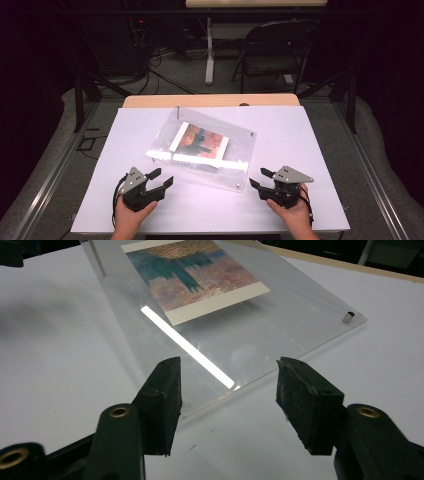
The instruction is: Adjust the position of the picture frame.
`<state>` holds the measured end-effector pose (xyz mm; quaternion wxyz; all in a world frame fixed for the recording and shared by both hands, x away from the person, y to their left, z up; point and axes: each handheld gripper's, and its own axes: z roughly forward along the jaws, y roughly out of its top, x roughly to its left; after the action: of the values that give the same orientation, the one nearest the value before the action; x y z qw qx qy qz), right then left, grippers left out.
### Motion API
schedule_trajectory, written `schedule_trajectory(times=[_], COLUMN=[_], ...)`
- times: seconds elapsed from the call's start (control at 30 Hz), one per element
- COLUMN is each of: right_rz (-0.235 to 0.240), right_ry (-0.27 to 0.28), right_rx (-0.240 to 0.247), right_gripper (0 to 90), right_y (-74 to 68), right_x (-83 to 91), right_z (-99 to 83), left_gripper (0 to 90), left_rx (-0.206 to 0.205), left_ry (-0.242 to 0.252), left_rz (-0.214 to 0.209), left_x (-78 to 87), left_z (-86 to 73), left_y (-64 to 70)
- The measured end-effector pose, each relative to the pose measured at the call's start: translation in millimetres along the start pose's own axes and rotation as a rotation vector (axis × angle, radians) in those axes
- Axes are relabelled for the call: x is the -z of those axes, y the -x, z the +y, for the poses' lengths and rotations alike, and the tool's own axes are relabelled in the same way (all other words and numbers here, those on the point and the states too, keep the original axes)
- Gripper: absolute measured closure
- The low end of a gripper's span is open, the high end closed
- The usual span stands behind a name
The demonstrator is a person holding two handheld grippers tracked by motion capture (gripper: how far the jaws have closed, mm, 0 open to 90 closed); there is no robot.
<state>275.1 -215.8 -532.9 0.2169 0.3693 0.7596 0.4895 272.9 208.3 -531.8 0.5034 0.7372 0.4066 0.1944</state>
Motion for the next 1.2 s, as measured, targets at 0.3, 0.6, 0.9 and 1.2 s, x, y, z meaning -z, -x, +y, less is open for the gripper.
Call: schedule_trajectory(times=[0.3, 0.6, 0.9, 1.2], right_rz=[-0.002, -0.007, 0.019, 0.000], right_ry=[0.024, 0.025, 0.048, 0.051], right_rx=[-0.027, -0.050, -0.075, -0.061], right_gripper=[43.3, 47.4, 52.4, 54.7], right_y=[1.9, 6.0, 7.4, 7.3], right_x=[1.2, 1.8, 4.5, 5.9], right_z=[1.9, 3.5, 4.1, 5.2], left_gripper=[45.2, 48.1, 50.7, 50.1], left_rx=[0.069, 0.104, 0.101, 0.105], left_ry=[0.004, 0.003, 0.006, 0.005], left_rz=[0.000, 0.034, 0.081, 0.178], left_x=[5.9, 11.9, 18.7, 26.9], left_z=[-1.4, -2.5, -1.7, -2.8], left_y=[-9.8, -18.6, -27.0, -44.0])
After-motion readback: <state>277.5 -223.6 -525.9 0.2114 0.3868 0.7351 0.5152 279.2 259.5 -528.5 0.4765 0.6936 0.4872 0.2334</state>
